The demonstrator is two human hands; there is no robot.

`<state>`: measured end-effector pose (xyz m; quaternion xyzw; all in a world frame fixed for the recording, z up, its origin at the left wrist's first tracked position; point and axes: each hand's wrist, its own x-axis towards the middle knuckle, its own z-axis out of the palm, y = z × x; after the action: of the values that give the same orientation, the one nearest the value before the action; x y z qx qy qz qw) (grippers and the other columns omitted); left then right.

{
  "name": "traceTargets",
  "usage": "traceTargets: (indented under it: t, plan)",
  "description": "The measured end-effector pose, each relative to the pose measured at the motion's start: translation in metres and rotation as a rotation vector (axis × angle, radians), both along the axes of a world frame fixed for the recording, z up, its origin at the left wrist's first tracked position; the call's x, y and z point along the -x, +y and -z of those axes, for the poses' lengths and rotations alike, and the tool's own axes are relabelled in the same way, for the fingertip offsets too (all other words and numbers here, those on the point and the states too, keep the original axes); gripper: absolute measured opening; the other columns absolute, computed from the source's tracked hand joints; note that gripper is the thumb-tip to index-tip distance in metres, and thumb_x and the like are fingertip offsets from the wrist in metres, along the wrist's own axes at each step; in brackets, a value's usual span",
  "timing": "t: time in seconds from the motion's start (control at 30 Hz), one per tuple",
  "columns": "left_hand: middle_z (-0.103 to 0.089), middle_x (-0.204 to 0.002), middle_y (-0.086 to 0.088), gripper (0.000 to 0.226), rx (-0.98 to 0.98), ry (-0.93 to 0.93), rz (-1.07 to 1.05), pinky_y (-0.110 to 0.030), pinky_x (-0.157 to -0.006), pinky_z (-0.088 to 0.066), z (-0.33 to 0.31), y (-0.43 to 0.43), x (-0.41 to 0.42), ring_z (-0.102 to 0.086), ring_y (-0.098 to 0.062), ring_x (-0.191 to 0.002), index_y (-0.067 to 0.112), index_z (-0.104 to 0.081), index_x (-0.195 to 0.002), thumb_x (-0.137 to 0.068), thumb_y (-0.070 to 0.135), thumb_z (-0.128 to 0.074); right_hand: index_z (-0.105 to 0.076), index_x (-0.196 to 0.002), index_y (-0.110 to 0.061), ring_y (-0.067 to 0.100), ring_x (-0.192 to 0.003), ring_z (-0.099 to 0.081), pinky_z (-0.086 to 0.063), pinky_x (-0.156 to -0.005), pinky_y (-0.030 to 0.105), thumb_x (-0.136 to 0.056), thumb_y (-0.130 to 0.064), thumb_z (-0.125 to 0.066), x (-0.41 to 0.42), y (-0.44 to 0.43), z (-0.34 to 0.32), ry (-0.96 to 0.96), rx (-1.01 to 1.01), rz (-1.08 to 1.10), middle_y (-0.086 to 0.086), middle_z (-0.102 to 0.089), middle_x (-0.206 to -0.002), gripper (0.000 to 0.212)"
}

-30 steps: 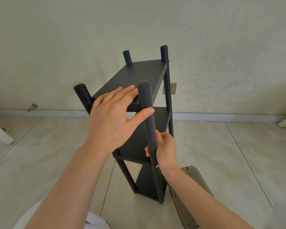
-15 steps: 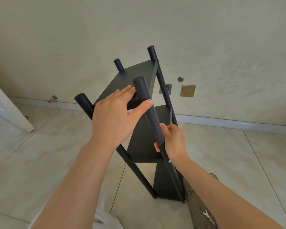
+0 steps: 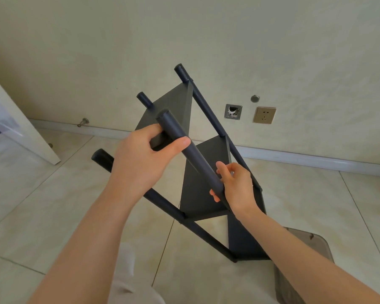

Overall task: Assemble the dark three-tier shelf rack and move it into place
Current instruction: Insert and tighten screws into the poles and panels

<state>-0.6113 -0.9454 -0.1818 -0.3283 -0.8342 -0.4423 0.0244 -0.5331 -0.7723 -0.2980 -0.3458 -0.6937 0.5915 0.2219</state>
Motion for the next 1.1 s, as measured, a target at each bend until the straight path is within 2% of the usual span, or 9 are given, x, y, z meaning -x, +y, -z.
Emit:
traceTargets:
  t: [0.13, 0.23, 0.3, 0.43, 0.53, 0.67, 0.8, 0.87, 1.1]
  plan:
    - [-0.052, -0.050, 0.016, 0.031, -0.008, -0.119, 0.028, -0.011, -0.054, -0.038, 0.005, -0.014, 0.007, -0.052, -0.002, -0.053, 0.015, -0.071, -0.080, -0.081, 0.046, -0.073, -0.056, -0.095, -0.013, 0.017, -0.038, -0.059, -0.049, -0.041, 0.020, -0.099, -0.037, -0.055, -0.005, -0.003, 0.006, 0.038, -0.005, -0.016, 0.014, -0.060, -0.069, 0.024]
    - [-0.070, -0.074, -0.010, 0.057, 0.008, -0.230, 0.014, -0.040, -0.073, -0.057, 0.014, -0.024, 0.012, -0.067, -0.028, -0.074, 0.008, -0.074, -0.086, -0.065, 0.060, -0.071, -0.057, -0.096, -0.012, 0.018, -0.039, -0.061, -0.055, -0.045, 0.027, -0.099, -0.037, -0.055, -0.005, -0.005, 0.011, 0.037, -0.010, -0.013, 0.009, -0.058, -0.063, 0.026]
    - [-0.071, -0.082, -0.018, 0.064, 0.003, -0.311, -0.027, -0.043, -0.075, -0.058, 0.021, -0.029, 0.015, -0.068, -0.037, -0.086, 0.007, -0.075, -0.089, -0.058, 0.062, -0.071, -0.056, -0.096, -0.013, 0.017, -0.041, -0.062, -0.057, -0.047, 0.029, -0.099, -0.037, -0.055, -0.003, -0.007, 0.013, 0.026, -0.014, -0.013, 0.008, -0.059, -0.062, 0.024]
    - [-0.076, -0.078, 0.001, 0.053, 0.011, -0.450, -0.087, -0.022, -0.065, -0.041, 0.036, -0.045, 0.030, -0.071, -0.015, -0.080, 0.022, -0.078, -0.086, -0.052, 0.062, -0.074, -0.054, -0.091, -0.020, 0.017, -0.043, -0.064, -0.053, -0.045, 0.022, -0.098, -0.037, -0.054, 0.005, -0.014, 0.024, 0.003, -0.054, -0.043, 0.003, -0.060, -0.059, 0.018]
    - [-0.076, -0.082, 0.015, 0.047, 0.013, -0.526, -0.128, -0.020, -0.062, -0.034, 0.053, -0.059, 0.044, -0.066, -0.001, -0.077, 0.028, -0.078, -0.089, -0.051, 0.057, -0.076, -0.053, -0.092, -0.023, 0.015, -0.044, -0.064, -0.047, -0.043, 0.014, -0.099, -0.038, -0.053, 0.014, -0.022, 0.037, -0.020, -0.088, -0.075, 0.003, -0.064, -0.058, 0.017]
    - [-0.076, -0.098, 0.021, 0.049, -0.046, -0.608, -0.141, -0.020, -0.078, -0.033, 0.084, -0.079, 0.061, -0.065, 0.013, -0.081, 0.029, -0.078, -0.100, -0.054, 0.044, -0.080, -0.053, -0.095, -0.022, 0.012, -0.045, -0.064, -0.045, -0.044, 0.010, -0.099, -0.039, -0.052, 0.031, -0.033, 0.059, -0.080, -0.130, -0.116, 0.005, -0.068, -0.061, 0.017]
    - [-0.074, -0.107, 0.023, 0.036, -0.084, -0.708, -0.190, -0.043, -0.111, -0.028, 0.123, -0.095, 0.074, -0.065, -0.006, -0.109, 0.030, -0.078, -0.103, -0.067, 0.032, -0.083, -0.051, -0.094, -0.025, 0.008, -0.047, -0.065, -0.045, -0.045, 0.008, -0.098, -0.039, -0.053, 0.047, -0.042, 0.084, -0.109, -0.162, -0.137, 0.002, -0.066, -0.061, 0.015]
    - [-0.076, -0.106, 0.018, 0.034, -0.111, -0.757, -0.211, -0.053, -0.116, -0.031, 0.146, -0.102, 0.080, -0.066, -0.017, -0.114, 0.031, -0.077, -0.107, -0.075, 0.024, -0.082, -0.050, -0.094, -0.028, 0.005, -0.049, -0.065, -0.044, -0.045, 0.007, -0.097, -0.041, -0.053, 0.056, -0.043, 0.098, -0.141, -0.197, -0.160, 0.000, -0.066, -0.063, 0.013]
    - [-0.076, -0.107, 0.015, 0.040, -0.140, -0.881, -0.213, -0.039, -0.109, -0.039, 0.223, -0.115, 0.084, -0.068, -0.006, -0.108, 0.037, -0.073, -0.118, -0.082, 0.020, -0.079, -0.048, -0.092, -0.033, 0.004, -0.050, -0.065, -0.046, -0.049, 0.005, -0.095, -0.041, -0.055, 0.076, -0.035, 0.152, -0.192, -0.302, -0.275, -0.009, -0.063, -0.057, 0.011]
